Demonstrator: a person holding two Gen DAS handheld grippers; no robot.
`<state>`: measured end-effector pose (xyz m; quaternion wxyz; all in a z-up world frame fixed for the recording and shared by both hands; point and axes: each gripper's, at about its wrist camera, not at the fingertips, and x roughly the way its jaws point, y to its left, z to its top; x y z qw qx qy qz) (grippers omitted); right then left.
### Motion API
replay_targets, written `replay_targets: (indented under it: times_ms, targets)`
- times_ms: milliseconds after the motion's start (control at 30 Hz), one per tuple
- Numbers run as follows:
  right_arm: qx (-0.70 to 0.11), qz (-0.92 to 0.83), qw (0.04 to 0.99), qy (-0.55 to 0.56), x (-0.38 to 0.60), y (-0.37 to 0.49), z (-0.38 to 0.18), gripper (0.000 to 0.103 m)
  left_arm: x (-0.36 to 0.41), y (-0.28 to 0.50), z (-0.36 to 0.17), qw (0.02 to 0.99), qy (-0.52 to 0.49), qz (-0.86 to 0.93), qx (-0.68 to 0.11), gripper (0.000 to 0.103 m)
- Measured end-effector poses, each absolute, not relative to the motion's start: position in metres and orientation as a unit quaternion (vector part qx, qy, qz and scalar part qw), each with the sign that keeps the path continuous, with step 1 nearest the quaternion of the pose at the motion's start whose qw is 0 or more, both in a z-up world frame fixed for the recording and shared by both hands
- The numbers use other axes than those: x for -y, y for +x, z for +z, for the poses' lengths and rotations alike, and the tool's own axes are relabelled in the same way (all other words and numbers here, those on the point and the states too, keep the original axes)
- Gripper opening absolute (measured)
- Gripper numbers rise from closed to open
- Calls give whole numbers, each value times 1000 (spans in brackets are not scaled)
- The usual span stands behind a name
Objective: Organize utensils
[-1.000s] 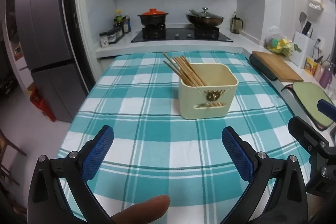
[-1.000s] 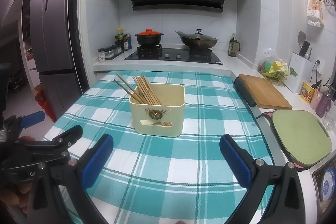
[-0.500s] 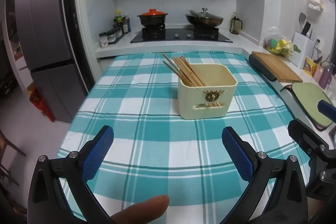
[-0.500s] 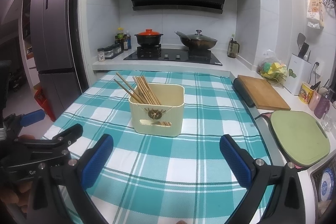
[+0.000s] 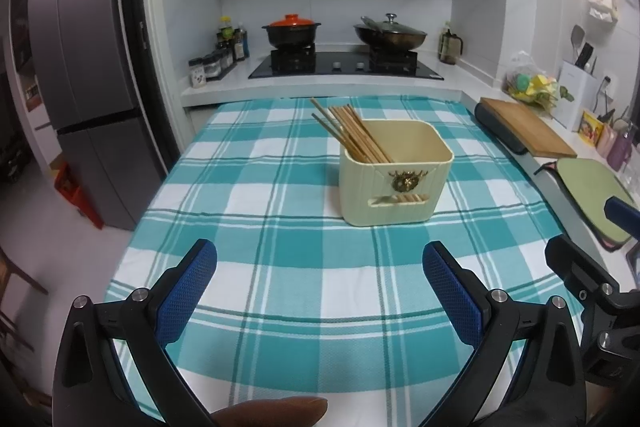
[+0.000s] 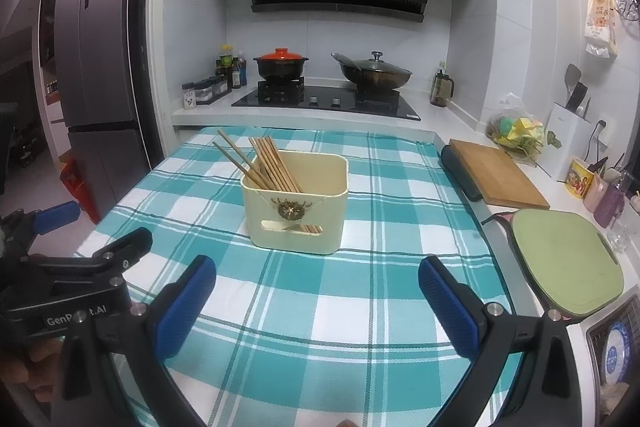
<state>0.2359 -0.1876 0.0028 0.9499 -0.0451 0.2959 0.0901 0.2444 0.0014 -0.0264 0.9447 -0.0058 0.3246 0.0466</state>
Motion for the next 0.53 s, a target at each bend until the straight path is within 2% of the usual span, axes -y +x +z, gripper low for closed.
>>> replay_targets:
  times_ms: [533]
  targets:
    - [-302, 84, 948, -50, 190, 240, -1, 103, -3, 244, -22, 949, -3, 48, -312, 102]
